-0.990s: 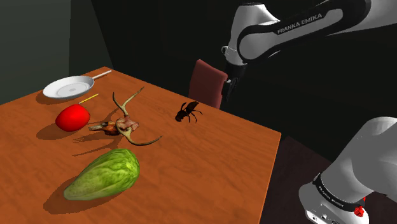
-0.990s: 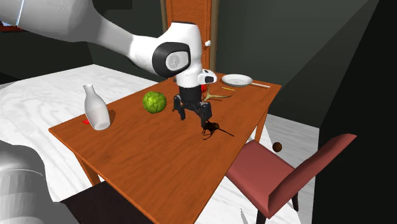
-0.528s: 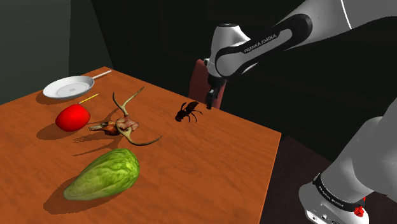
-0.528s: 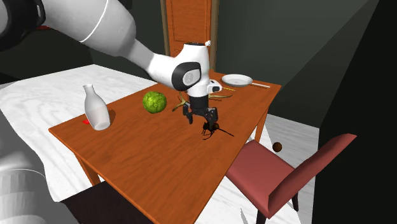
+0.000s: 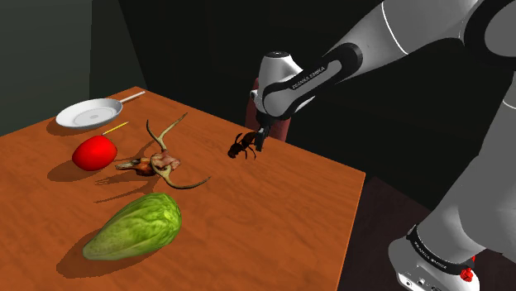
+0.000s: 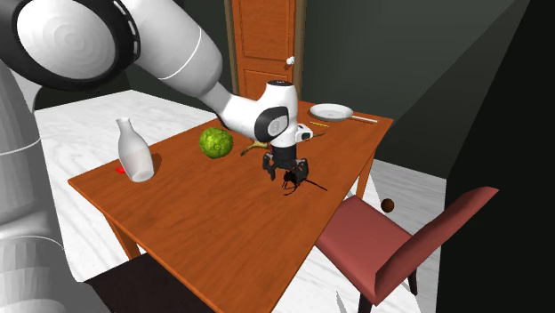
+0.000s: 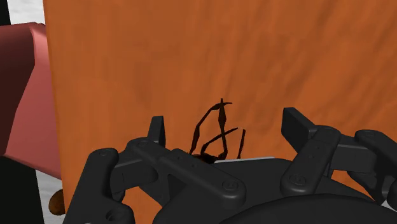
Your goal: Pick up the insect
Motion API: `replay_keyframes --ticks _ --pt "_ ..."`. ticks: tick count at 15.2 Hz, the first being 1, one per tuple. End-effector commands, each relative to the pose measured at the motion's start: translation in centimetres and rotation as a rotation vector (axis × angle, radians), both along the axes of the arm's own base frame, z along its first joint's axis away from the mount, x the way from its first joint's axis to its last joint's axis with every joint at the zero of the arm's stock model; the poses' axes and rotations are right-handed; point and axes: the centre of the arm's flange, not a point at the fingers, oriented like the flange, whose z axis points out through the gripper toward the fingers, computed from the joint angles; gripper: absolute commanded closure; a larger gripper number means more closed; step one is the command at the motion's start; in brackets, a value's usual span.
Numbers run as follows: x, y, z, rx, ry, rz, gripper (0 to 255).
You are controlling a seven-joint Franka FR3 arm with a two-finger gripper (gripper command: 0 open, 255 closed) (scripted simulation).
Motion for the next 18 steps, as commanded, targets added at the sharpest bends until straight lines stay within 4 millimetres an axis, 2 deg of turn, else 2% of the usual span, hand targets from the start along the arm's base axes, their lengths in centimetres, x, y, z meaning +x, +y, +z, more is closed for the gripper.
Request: replay_keyframes --ticks 1,5,6,15,18 --pt "-0.1 0.0 -1.1 0.0 -0.001 0.001 0" --pt "-0.1 0.0 -2.5 0.0 -0.001 0.001 0" --pt "-0.1 0.0 -2.5 0.0 -0.001 0.001 255" --pt "-0.1 0.0 -2.5 0.0 -0.001 0.001 255" --pt "-0.1 0.0 -0.9 0.0 -0.001 0.001 255"
